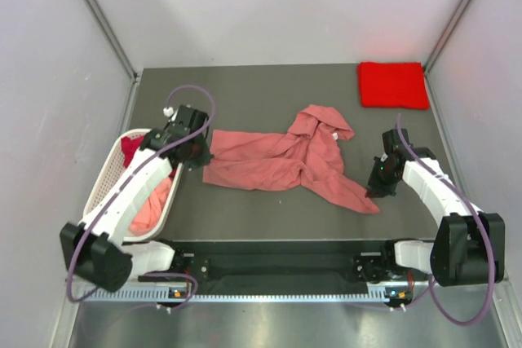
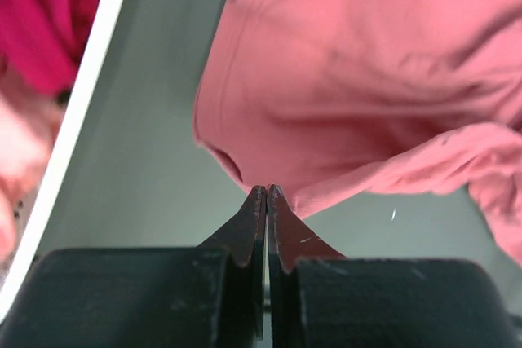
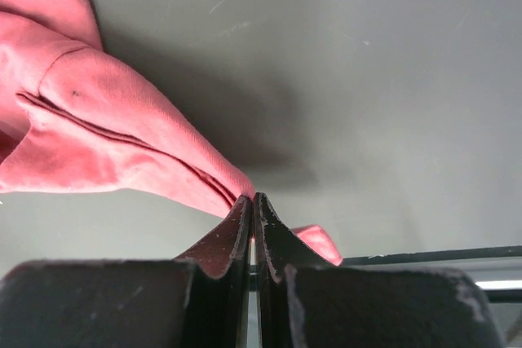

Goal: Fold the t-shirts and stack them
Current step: Flatten the tshirt out

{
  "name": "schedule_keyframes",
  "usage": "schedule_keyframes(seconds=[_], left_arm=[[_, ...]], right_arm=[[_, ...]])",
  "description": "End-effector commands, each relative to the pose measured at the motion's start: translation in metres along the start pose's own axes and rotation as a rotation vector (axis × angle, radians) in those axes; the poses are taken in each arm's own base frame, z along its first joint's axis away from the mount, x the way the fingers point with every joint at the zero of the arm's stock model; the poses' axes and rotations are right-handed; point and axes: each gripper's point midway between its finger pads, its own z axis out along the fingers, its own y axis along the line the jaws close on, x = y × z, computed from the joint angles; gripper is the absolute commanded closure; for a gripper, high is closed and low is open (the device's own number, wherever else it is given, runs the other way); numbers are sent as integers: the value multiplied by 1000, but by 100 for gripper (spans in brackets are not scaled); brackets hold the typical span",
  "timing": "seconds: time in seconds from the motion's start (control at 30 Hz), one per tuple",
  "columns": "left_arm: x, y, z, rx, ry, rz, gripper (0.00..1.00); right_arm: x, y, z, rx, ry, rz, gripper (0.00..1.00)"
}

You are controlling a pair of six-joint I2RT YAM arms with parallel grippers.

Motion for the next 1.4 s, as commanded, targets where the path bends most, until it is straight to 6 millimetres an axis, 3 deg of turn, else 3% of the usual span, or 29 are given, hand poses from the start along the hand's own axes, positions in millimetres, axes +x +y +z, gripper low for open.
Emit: schedule_keyframes(seconds=[0.0, 0.2, 0.33, 0.43, 0.63, 0.73, 0.9, 1.03, 1.37], left_arm=[[25, 13, -24, 57, 10, -58, 100], [113, 43, 10, 44, 227, -131, 100], [132, 57, 22, 7, 253, -127, 100], [135, 65, 29, -20, 244, -105, 100], [142, 59, 42, -6, 274, -140, 99], [147, 62, 48, -38, 297, -151, 82], [154, 65, 51, -53, 318, -155, 68], [160, 71, 49, -71, 334, -166, 47], [166, 66, 51, -66, 374, -194, 51]], right_arm=[[-12, 2, -13, -13, -50, -16, 100], [-11, 2, -14, -21, -57, -46, 100], [-7, 3, -13, -33, -46, -53, 100], [-8, 5, -15, -43, -58, -61, 100], [-8, 6, -16, -46, -61, -64, 100], [-8, 6, -15, -48, -57, -62, 100], [-7, 7, -14, -49, -52, -62, 100], [-8, 7, -13, -49, -53, -62, 100], [-7, 7, -11, -53, -46, -65, 100]])
